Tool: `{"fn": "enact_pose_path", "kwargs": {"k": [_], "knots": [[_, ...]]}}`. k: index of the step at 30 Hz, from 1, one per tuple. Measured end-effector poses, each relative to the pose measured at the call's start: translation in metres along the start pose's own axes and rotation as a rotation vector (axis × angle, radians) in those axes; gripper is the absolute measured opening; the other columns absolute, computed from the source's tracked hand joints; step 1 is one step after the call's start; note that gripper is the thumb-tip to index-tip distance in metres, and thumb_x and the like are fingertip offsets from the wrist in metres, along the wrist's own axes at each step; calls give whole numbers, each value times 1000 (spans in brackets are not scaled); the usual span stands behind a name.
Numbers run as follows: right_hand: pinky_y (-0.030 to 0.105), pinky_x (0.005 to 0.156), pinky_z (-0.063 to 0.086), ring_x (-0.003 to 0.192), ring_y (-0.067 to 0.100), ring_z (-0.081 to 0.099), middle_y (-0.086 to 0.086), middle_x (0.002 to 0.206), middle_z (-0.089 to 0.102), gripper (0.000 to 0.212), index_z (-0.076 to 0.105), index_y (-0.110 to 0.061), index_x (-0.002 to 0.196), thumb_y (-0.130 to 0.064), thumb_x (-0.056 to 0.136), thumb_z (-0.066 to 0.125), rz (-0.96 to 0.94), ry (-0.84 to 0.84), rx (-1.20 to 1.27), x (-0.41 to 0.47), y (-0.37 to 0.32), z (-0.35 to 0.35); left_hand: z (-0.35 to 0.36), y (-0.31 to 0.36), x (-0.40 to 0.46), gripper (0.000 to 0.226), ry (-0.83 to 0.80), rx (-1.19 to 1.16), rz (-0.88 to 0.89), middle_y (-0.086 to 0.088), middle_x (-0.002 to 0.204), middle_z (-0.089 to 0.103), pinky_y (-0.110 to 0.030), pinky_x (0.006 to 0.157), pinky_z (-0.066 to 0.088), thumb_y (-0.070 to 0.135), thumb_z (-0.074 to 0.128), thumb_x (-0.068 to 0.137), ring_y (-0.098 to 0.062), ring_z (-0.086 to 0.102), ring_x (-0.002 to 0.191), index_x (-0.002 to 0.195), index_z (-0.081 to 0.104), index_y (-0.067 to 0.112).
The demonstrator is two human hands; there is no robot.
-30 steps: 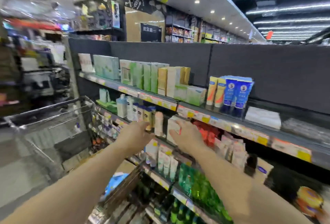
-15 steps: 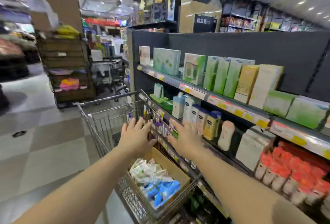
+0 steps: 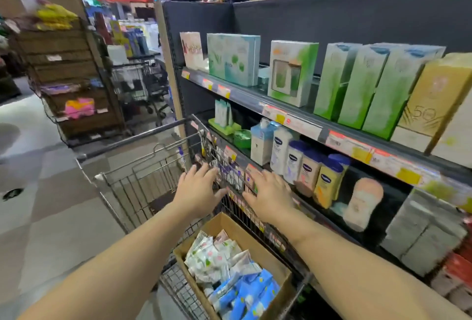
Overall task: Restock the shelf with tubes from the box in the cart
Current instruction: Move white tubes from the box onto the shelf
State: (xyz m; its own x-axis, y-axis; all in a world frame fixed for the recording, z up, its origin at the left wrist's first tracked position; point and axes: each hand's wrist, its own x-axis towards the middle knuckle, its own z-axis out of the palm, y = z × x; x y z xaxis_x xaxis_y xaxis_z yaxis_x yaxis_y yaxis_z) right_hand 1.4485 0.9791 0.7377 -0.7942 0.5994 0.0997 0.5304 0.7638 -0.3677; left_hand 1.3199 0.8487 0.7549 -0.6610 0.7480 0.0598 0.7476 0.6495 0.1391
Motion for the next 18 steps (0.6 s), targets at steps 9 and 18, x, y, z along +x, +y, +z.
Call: {"fn": "enact_pose_path", "kwargs": {"k": [9, 18], "knots": [[40, 116, 21, 142, 27, 23, 5, 156, 27, 63, 32, -25, 148, -48, 93, 51, 356, -75, 43, 44, 39, 78, 100, -31, 109, 74, -195, 42, 287, -6, 159, 22, -46, 118, 21, 59, 45, 92, -31, 17, 146, 152, 23, 22], [41, 110, 34, 136, 29, 34, 4, 150, 38, 60, 35, -25, 146, -48, 93, 51, 771, -147, 117, 30, 33, 176, 198, -81, 160, 73, -471, 43, 580, -9, 155, 32, -40, 116, 27, 57, 48, 91, -28, 29, 143, 150, 29, 17]]}}
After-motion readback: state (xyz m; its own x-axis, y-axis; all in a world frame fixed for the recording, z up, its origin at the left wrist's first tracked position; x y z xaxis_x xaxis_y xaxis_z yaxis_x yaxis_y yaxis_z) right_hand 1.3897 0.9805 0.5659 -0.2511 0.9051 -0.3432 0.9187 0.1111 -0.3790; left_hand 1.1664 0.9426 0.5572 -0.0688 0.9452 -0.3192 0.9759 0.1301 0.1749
